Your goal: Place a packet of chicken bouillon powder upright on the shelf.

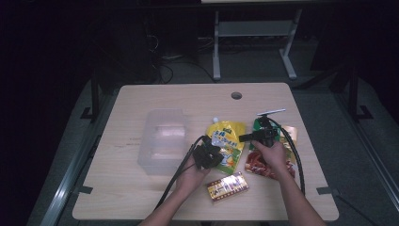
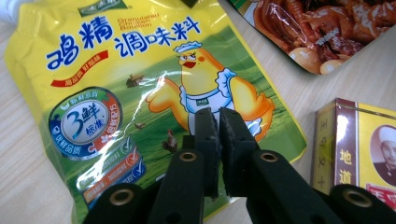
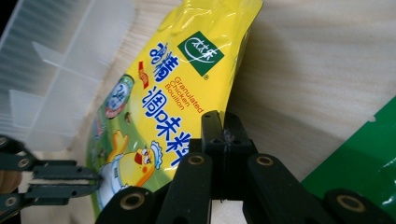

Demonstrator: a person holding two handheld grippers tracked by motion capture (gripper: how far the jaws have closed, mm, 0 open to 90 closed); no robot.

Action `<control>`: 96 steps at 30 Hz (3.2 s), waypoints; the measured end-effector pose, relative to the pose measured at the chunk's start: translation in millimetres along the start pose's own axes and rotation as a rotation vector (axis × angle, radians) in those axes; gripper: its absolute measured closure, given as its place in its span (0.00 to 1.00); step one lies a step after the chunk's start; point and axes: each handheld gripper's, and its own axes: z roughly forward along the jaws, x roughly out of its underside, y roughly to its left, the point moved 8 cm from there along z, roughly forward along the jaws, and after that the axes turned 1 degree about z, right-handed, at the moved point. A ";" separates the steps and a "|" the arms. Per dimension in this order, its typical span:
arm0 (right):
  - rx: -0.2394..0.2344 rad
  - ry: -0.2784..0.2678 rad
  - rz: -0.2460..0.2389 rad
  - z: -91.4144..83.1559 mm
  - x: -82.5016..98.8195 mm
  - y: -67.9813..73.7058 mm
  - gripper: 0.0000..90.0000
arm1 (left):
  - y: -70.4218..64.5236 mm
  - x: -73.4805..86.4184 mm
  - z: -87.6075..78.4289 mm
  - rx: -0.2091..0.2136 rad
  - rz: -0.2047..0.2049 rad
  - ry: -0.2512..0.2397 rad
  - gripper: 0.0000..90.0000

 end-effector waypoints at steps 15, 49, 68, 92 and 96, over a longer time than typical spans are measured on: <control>-0.057 -0.144 -0.265 -43.4 -18.8 62.8 1.00 | -12.6 2.5 -42.0 0.084 -0.012 -0.187 0.70; -0.136 -0.187 -0.649 -86.3 -34.9 177.6 1.00 | -59.4 49.2 -92.7 0.160 0.111 -0.300 0.45; -0.263 -0.176 -0.769 -53.2 -65.0 254.6 1.00 | -67.6 53.3 -93.2 0.176 0.139 -0.326 0.37; -0.326 -0.056 -0.762 46.3 -74.0 274.6 1.00 | -72.4 56.6 -97.5 0.191 0.174 -0.328 0.36; -0.319 -0.049 -0.759 56.0 -74.8 271.6 1.00 | -72.8 57.0 -97.2 0.191 0.183 -0.325 0.36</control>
